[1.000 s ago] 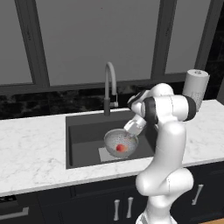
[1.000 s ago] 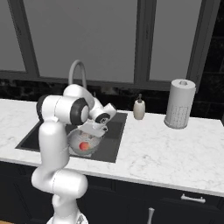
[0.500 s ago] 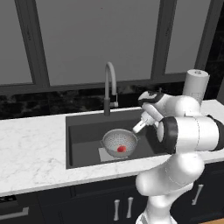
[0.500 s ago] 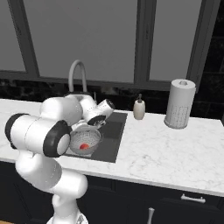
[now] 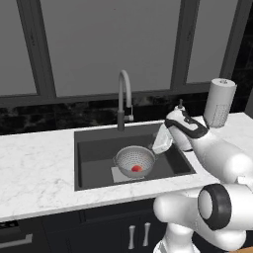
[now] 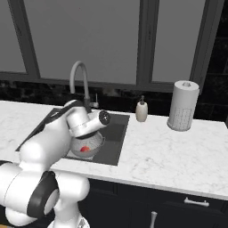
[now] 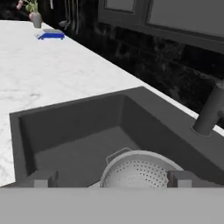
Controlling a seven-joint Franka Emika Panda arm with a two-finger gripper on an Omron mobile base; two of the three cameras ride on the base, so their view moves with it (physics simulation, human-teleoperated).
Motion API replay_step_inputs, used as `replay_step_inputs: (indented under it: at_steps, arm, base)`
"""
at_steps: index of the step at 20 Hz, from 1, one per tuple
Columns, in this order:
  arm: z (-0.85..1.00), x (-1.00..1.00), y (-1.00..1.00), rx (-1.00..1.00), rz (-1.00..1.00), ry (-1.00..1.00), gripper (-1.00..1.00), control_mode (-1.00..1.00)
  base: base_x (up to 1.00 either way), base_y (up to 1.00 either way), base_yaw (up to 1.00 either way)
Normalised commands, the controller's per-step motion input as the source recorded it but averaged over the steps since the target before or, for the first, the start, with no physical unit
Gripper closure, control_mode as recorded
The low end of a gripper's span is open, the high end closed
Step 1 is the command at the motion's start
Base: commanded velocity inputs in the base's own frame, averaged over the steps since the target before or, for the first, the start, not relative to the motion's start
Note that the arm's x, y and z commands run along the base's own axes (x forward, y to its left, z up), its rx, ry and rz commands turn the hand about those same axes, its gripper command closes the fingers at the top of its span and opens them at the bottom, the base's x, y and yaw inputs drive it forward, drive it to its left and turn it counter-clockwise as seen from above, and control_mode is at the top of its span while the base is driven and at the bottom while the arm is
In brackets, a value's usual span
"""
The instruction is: Put the colander in the sink, put the peach in the colander, and turn on the sink faucet and pour water over the colander.
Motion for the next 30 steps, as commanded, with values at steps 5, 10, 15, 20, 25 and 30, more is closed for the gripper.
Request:
replay_step_inputs:
  at_steps: [5, 10, 15, 20, 25, 30]
  arm:
    - [0.49, 0.14, -0.35, 0.21, 0.09, -0.29, -1.0, -1.0]
    - [0.36, 0.34, -0.48, 0.31, 0.07, -0.1, -1.0, -1.0]
    - [0.21, 0.51, -0.13, 0.29, 0.0, 0.0, -1.0, -1.0]
    - [0.21, 0.44, 0.0, 0.19, 0.0, -0.04, -1.0, -1.0]
    - [0.05, 0.31, 0.02, 0.07, 0.0, -0.1, -1.0, -1.0]
    - [0.0, 0.33, 0.14, 0.0, 0.0, -0.09, -1.0, -1.0]
  base:
    - [0.0, 0.0, 0.0]
    - [0.0, 0.0, 0.0]
    - [0.0, 0.0, 0.0]
    - [0.0, 0.0, 0.0]
    - [0.0, 0.0, 0.0]
    - [0.0, 0.0, 0.0]
